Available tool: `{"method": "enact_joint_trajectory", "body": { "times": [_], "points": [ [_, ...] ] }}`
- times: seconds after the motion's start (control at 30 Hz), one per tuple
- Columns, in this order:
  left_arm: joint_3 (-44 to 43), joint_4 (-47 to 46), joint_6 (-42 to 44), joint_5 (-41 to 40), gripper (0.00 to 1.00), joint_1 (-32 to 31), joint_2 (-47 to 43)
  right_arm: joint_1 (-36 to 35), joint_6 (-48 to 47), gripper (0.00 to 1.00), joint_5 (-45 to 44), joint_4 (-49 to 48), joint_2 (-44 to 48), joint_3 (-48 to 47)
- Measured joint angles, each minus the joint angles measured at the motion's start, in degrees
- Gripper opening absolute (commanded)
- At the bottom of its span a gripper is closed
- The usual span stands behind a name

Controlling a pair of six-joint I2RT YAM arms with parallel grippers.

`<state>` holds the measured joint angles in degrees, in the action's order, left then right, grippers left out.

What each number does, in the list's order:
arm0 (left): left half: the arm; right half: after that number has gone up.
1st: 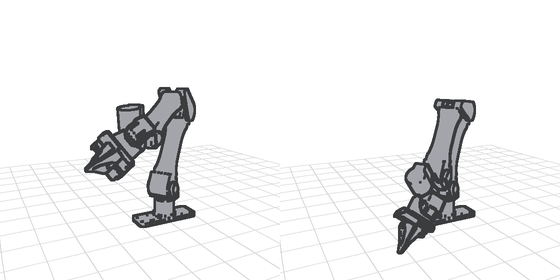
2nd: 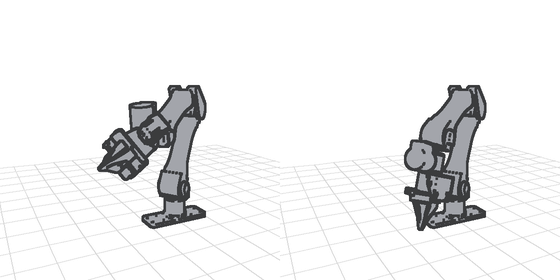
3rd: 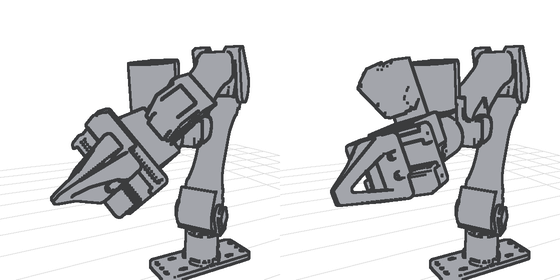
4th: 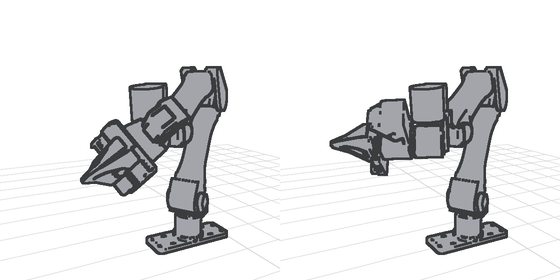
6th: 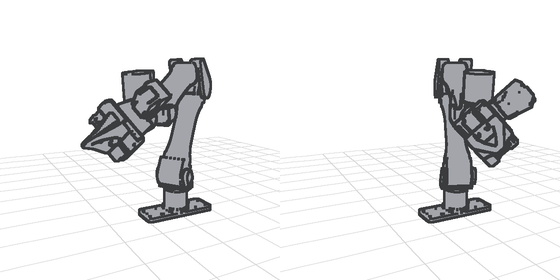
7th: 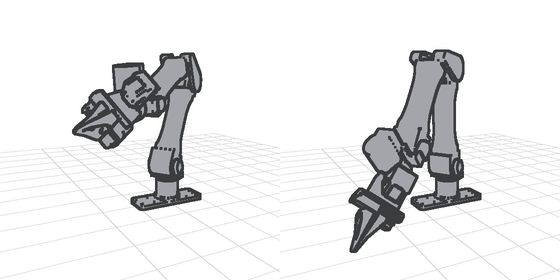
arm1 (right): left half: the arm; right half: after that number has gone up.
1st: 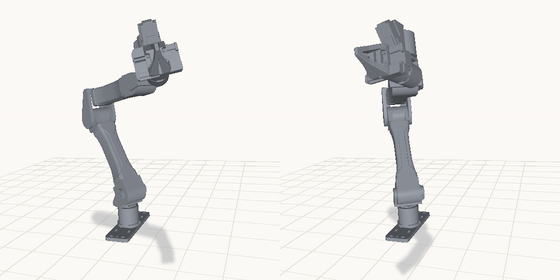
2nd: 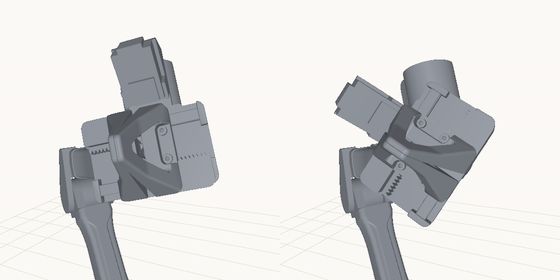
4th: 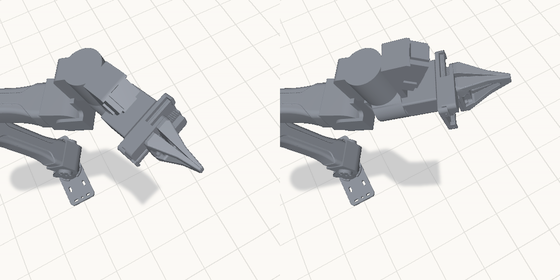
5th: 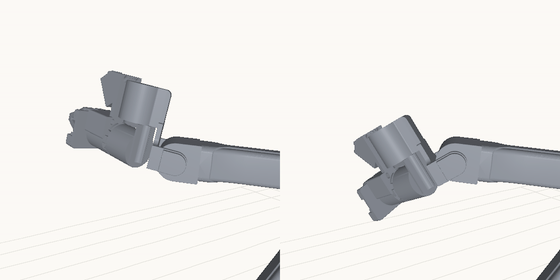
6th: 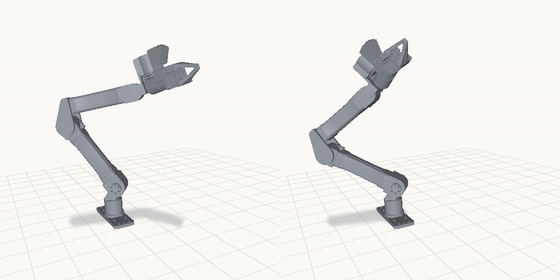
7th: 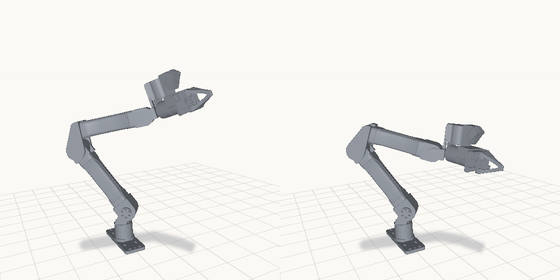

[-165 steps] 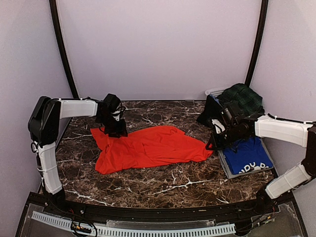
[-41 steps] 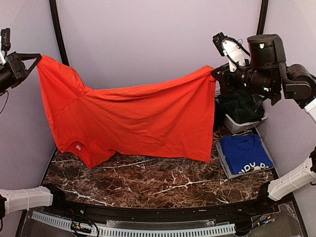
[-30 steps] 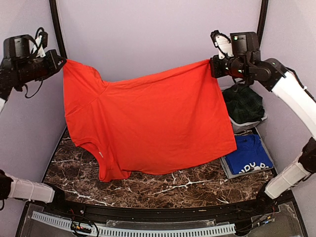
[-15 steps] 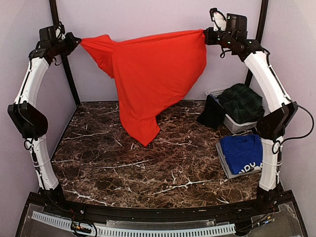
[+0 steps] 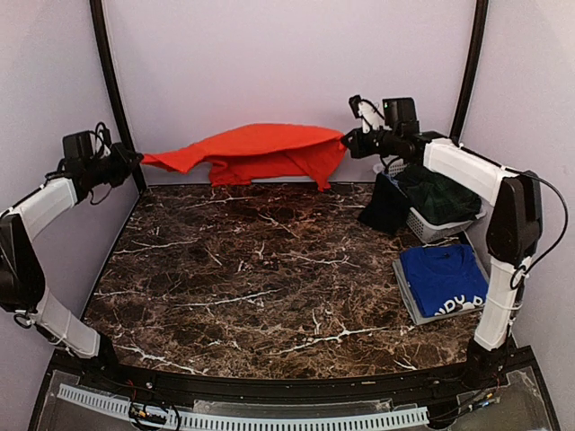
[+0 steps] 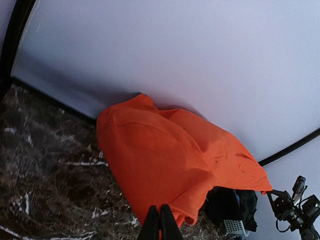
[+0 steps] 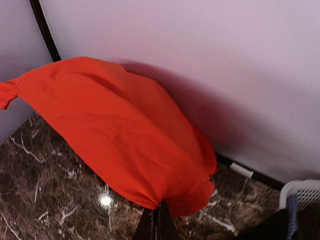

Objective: Fold and stack the mixed laundry pile
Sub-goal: Flatten out the crumpled T-shirt at the center of the board.

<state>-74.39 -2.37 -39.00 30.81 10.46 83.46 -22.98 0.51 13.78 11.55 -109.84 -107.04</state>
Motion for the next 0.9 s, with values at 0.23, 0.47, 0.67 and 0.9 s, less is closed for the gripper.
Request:
{"method": "enact_joint_trajectory", "body": {
  "times": [0.23, 0.47, 0.67, 0.9],
  "points": [
    [24.85, 1.57, -2.10, -4.72, 0.00, -0.33, -0.39, -3.74, 2.43, 0.00, 3.02, -0.74, -1.11, 22.53],
    [25.77, 7.96, -1.73, -6.36, 0.00, -1.40, -8.37, -5.51, 4.22, 0.00, 2.64, 0.42, -0.07, 26.40],
    [25.20, 24.81, -0.11, -11.89, 0.00, -5.81, -18.45, -7.65, 6.97, 0.00, 0.76, 6.47, 5.95, 30.51],
    [27.23, 40.41, -0.50, -15.54, 0.00, -11.34, -31.39, -14.14, 12.02, 0.00, -2.16, 13.88, 10.80, 37.22]
  ]
}}
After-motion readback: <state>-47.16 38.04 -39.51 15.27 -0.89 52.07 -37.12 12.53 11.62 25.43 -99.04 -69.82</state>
